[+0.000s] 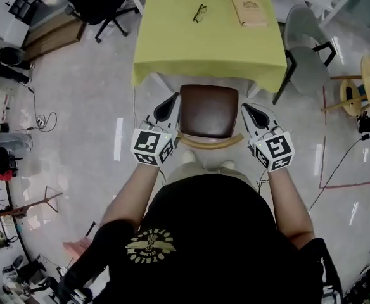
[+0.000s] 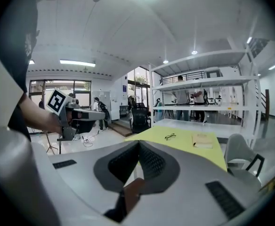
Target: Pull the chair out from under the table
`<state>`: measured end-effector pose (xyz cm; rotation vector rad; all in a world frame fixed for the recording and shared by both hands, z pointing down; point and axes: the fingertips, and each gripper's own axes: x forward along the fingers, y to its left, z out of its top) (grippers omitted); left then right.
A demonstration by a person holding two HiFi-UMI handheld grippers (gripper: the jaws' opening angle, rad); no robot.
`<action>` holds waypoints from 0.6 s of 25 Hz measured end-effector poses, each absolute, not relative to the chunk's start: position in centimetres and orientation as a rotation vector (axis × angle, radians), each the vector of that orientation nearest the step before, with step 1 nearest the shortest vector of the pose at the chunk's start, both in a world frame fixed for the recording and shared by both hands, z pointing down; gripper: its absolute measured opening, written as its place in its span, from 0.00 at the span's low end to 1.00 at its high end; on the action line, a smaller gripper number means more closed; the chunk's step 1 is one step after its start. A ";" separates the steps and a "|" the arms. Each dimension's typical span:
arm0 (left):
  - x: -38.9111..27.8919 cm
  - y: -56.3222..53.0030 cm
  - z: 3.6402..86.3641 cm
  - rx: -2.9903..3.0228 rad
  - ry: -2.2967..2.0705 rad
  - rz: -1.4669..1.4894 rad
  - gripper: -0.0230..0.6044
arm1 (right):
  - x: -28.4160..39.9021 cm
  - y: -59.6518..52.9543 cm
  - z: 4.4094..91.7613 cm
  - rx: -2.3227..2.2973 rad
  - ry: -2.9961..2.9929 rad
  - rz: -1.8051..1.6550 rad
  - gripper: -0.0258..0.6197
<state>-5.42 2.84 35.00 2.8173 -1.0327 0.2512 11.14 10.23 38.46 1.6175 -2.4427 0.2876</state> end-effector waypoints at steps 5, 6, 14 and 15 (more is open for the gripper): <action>-3.9 3.6 32.1 2.916 -1.031 0.265 0.05 | 12.0 10.0 34.1 1.619 -2.518 0.224 0.06; -3.6 3.8 31.5 2.934 -1.046 0.260 0.05 | 12.2 9.9 33.3 1.616 -2.530 0.203 0.06; -3.1 4.4 26.8 2.978 -1.201 0.186 0.05 | 14.7 9.8 28.1 1.632 -2.574 0.089 0.06; -3.1 4.4 26.1 2.976 -1.231 0.166 0.05 | 15.1 9.8 27.5 1.631 -2.575 0.070 0.06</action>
